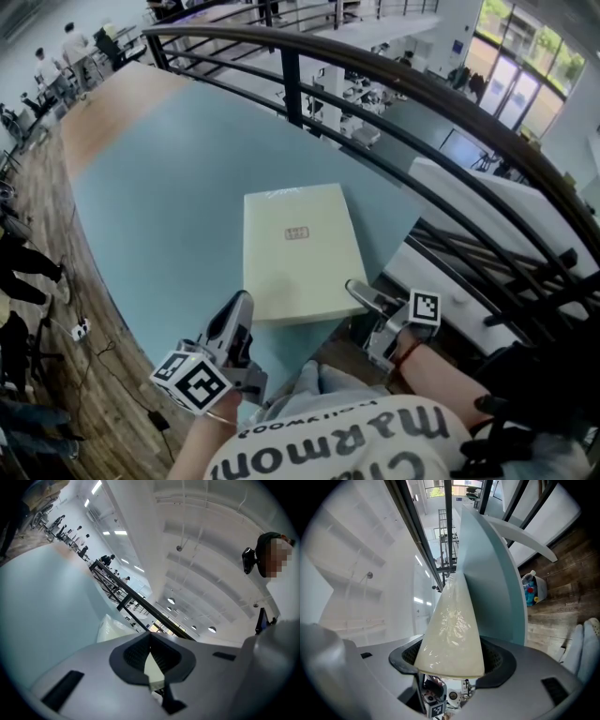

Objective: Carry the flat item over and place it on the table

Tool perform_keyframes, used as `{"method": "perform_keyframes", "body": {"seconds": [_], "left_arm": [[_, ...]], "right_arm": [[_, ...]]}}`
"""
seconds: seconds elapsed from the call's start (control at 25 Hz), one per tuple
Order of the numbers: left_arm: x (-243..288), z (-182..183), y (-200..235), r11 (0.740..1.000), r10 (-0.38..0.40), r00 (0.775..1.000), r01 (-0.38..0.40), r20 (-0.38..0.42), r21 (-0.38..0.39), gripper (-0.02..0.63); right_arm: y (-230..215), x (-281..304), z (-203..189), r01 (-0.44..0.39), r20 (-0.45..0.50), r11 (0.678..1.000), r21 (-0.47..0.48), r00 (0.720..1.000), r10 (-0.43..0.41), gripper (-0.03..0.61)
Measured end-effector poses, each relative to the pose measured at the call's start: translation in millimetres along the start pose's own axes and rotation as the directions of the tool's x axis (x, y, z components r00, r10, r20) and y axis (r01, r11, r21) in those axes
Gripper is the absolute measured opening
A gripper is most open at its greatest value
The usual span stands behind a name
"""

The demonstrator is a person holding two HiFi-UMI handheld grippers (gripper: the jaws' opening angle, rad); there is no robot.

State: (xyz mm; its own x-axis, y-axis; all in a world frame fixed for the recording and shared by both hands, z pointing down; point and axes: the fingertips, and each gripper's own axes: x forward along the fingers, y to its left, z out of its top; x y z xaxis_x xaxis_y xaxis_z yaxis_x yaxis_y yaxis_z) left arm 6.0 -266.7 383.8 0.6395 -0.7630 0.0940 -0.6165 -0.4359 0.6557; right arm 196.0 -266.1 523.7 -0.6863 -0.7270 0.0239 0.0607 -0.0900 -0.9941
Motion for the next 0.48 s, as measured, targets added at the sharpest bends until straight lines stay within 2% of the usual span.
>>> {"method": "perform_keyframes", "body": {"seconds": [0.32,0.48], "left_arm": [[-8.1,-0.4,6.0,1.000,0.004,1.000,-0.004,0.005,-0.003,0.003],[-11.8,-1.6,6.5,1.000,0.010,1.000,-0.010,0.007,-0.009,0.003]], "right_arm": [[-11.2,-3.2,-0.7,0.023,0.043,1.000,-0.004,0.999,-0.023,0.307],[-17.3,-6.7,2.7,0.067,0.076,0.998,-0.020,0.995,-0.065,0.304]]}}
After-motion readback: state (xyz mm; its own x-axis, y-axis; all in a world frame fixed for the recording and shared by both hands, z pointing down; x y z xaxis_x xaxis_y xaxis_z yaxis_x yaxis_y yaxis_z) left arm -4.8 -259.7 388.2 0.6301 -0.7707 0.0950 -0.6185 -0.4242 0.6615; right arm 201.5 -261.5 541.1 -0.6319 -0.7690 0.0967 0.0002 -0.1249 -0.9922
